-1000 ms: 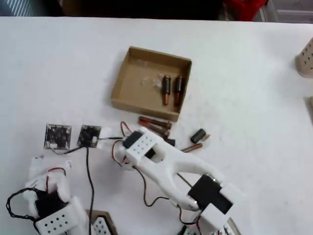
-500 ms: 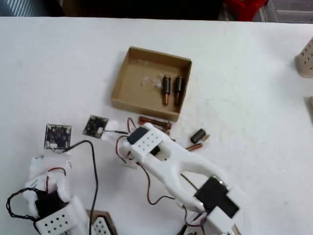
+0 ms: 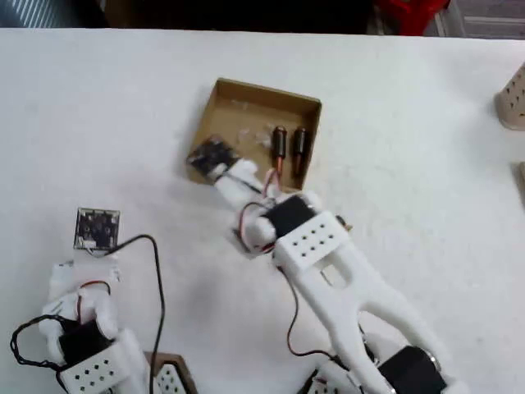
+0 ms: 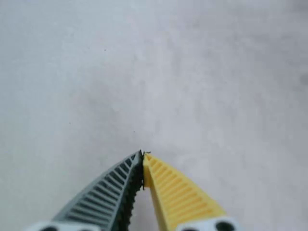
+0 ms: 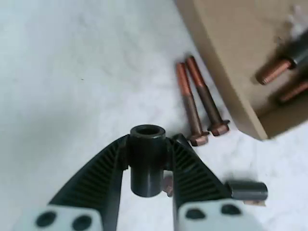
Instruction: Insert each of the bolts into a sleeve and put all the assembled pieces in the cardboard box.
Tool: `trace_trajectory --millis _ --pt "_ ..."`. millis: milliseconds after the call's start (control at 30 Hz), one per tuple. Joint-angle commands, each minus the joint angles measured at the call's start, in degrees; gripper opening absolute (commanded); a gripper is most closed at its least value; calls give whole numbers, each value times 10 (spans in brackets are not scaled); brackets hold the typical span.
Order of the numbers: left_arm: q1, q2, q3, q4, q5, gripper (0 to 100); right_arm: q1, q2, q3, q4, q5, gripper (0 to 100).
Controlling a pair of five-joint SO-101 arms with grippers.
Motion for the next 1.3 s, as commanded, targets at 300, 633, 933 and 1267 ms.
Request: trace_trajectory --millis 300,633,933,1267 --pt "-2 -3 0 -10 -1 27 347 -44 1 70 -139 17" --pt "29 -3 -16 -14 51 27 579 -45 137 -40 -135 17" --pt "92 78 -143 36 52 27 687 -45 187 -63 -135 17" --pt "137 475 -436 40 52 27 751 -45 226 -115 -135 17"
